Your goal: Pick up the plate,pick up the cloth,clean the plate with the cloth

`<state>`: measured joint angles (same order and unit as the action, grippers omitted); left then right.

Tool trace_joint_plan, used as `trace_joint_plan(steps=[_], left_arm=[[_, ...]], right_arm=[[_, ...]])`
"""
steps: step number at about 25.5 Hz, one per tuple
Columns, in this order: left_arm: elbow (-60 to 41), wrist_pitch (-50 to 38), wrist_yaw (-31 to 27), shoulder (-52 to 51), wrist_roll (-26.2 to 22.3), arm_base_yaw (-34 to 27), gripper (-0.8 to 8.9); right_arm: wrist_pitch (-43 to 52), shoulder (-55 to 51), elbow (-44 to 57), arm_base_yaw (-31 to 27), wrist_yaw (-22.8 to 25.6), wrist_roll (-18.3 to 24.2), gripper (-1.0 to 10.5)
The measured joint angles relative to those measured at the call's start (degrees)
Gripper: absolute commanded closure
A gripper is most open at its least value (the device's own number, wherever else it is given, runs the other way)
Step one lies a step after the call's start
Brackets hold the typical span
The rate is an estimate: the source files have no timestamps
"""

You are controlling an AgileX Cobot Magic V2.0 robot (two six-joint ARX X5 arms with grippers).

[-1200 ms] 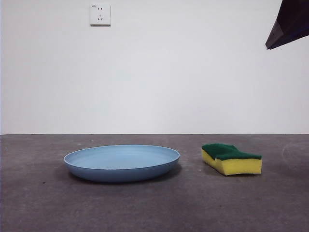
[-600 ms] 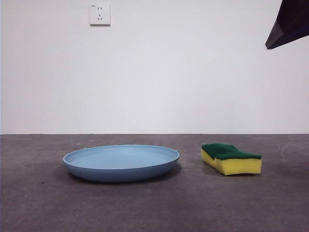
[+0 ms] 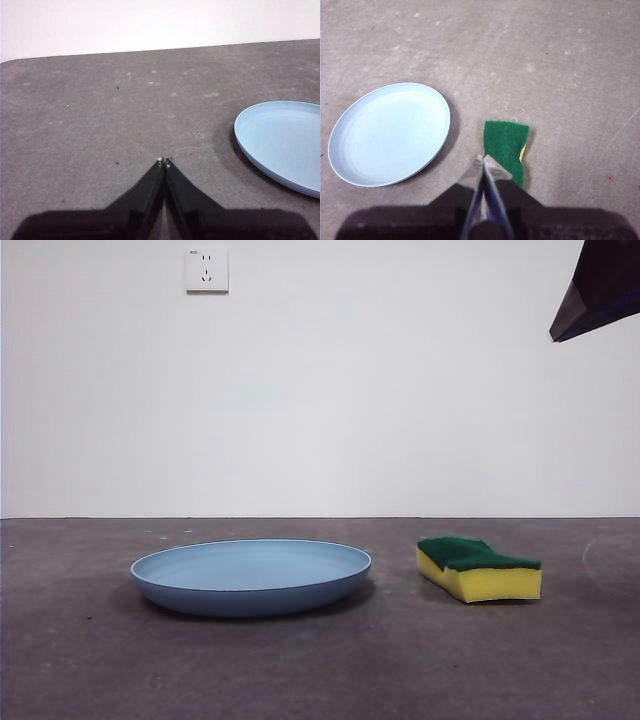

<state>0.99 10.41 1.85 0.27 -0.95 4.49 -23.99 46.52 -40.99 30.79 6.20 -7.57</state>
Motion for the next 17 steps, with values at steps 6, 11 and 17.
trace_joint_plan(steps=[6, 11, 17], left_arm=[[0.0, 0.0, -0.2, 0.0, 0.0, 0.0, 8.17], [0.0, 0.0, -0.2, 0.0, -0.1, 0.0, 8.17], [0.0, 0.0, -0.2, 0.0, -0.1, 0.0, 8.17]], right_arm=[[-0.9, -5.8, 0.0, -1.5, 0.5, 3.3, 9.5], [6.1, -16.4, 7.4, -11.5, -0.5, 11.5, 9.5], [13.3, -29.8, 21.7, -21.6, -8.9, 12.3, 9.5]])
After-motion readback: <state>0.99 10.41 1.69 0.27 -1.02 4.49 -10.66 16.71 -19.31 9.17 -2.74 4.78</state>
